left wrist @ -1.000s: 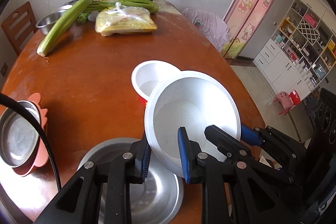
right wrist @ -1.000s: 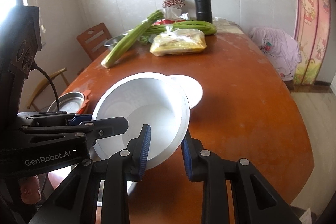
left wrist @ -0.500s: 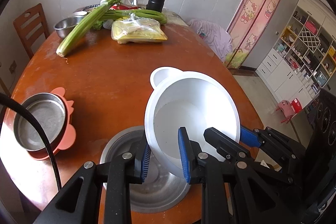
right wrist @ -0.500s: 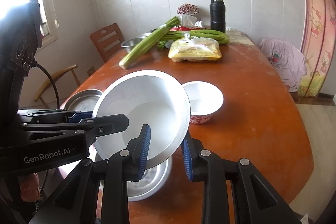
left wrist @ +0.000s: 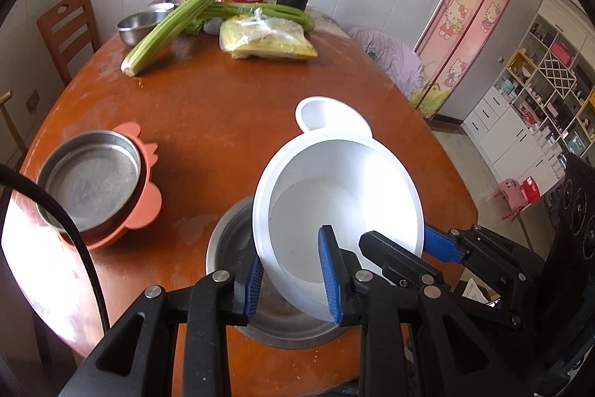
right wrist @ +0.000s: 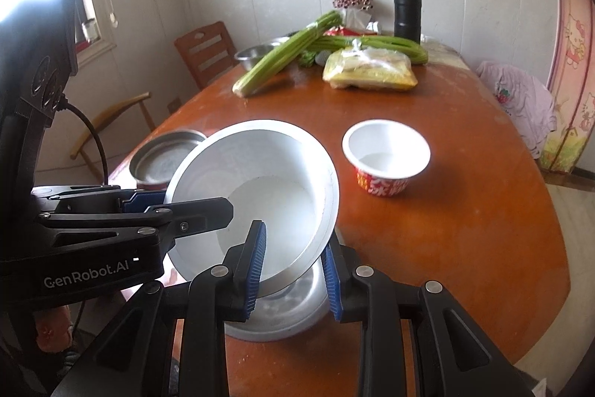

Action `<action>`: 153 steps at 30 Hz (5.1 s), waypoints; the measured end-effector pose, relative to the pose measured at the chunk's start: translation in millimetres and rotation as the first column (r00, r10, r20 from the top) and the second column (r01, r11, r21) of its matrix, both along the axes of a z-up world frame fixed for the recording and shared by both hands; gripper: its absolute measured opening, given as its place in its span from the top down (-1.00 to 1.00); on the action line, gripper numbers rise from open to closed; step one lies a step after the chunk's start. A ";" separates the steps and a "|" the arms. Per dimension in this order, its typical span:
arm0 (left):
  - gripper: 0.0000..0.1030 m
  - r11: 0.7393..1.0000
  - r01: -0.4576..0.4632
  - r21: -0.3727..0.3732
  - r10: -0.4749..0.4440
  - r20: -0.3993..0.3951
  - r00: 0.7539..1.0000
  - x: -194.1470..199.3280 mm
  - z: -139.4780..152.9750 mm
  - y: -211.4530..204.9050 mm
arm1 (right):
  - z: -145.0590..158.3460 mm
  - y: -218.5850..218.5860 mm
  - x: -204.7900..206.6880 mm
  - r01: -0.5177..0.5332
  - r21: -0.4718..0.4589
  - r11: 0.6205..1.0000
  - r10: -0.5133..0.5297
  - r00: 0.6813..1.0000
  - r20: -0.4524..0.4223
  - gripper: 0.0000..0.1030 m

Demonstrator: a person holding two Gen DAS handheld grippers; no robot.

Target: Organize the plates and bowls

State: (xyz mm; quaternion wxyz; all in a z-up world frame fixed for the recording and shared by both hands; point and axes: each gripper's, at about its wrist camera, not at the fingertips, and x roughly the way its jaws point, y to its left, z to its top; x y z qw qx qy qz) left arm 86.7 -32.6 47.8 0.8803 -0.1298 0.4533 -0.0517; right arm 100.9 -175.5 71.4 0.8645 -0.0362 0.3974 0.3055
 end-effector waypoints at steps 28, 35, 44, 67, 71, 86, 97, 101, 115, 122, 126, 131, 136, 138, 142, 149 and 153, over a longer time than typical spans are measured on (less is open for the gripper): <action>0.46 0.997 0.001 0.075 0.005 -0.076 0.997 4.2 -44.1 -6.7 | -44.0 12.9 0.1 -0.031 -0.072 0.997 0.025 0.996 -0.083 0.34; 0.46 0.997 0.004 0.082 0.003 -0.091 0.996 6.2 -52.2 -5.5 | -49.9 15.0 0.6 -0.035 -0.085 0.996 0.027 0.995 -0.092 0.34; 0.46 0.997 0.001 0.077 0.006 -0.096 0.995 6.1 -56.1 -3.6 | -54.6 19.6 0.3 -0.033 -0.100 0.994 0.023 0.995 -0.092 0.34; 0.44 0.997 -0.010 0.073 0.016 -0.081 0.997 3.2 -53.2 3.9 | -53.4 20.7 -0.8 -0.009 -0.120 0.993 0.002 0.998 -0.061 0.34; 0.44 0.997 -0.012 0.076 0.017 -0.072 0.997 2.0 -49.8 3.9 | -51.8 18.5 -1.3 0.000 -0.119 0.993 -0.007 0.999 -0.051 0.34; 0.43 0.994 -0.010 0.104 0.013 -0.032 0.999 -3.8 -34.7 -2.0 | -42.7 6.3 -0.4 0.029 -0.074 0.997 -0.031 0.999 -0.016 0.29; 0.35 0.989 -0.021 0.144 0.020 0.008 1.000 -1.4 -21.5 -0.6 | -35.5 -5.4 5.8 0.050 -0.018 0.999 -0.050 0.999 -0.015 0.18; 0.31 0.988 -0.022 0.150 0.018 0.029 0.999 6.7 -15.5 2.8 | -35.1 -9.4 13.9 0.068 -0.014 0.998 -0.069 0.998 -0.017 0.17; 0.25 0.985 0.053 0.167 -0.062 0.054 0.997 71.4 -9.2 1.2 | -29.2 -26.7 60.2 0.175 -0.024 0.984 -0.176 0.984 -0.010 0.17; 0.24 0.976 0.103 0.194 -0.114 0.049 0.992 115.2 -3.9 -6.6 | -26.8 -31.2 94.3 0.223 -0.024 0.974 -0.224 0.974 -0.018 0.17; 0.24 0.971 0.139 0.193 -0.146 0.023 0.989 142.5 -7.8 -10.4 | -29.8 -32.5 114.0 0.254 -0.037 0.966 -0.256 0.966 -0.033 0.17; 0.24 0.966 0.180 0.184 -0.179 -0.023 0.984 168.1 -21.7 -16.4 | -40.9 -32.7 138.5 0.273 -0.052 0.961 -0.276 0.959 -0.071 0.17; 0.24 0.967 0.198 0.158 -0.189 -0.073 0.979 187.9 -37.5 -18.3 | -54.3 -35.0 159.4 0.286 -0.073 0.955 -0.293 0.951 -0.104 0.17; 0.24 0.967 0.200 0.155 -0.188 -0.090 0.978 193.7 -42.9 -19.6 | -59.7 -36.4 166.5 0.288 -0.077 0.955 -0.296 0.948 -0.120 0.17; 0.24 0.966 0.205 0.157 -0.188 -0.116 0.975 200.1 -50.7 -22.7 | -68.2 -35.5 176.4 0.280 -0.091 0.956 -0.290 0.946 -0.142 0.17; 0.24 0.962 0.222 0.159 -0.201 -0.138 0.970 207.0 -59.5 -30.6 | -78.9 -25.4 181.1 0.226 -0.085 0.970 -0.238 0.956 -0.173 0.17; 0.24 0.964 0.228 0.139 -0.205 -0.158 0.966 209.1 -65.2 -31.2 | -81.8 -18.8 180.9 0.196 -0.068 0.978 -0.205 0.960 -0.189 0.18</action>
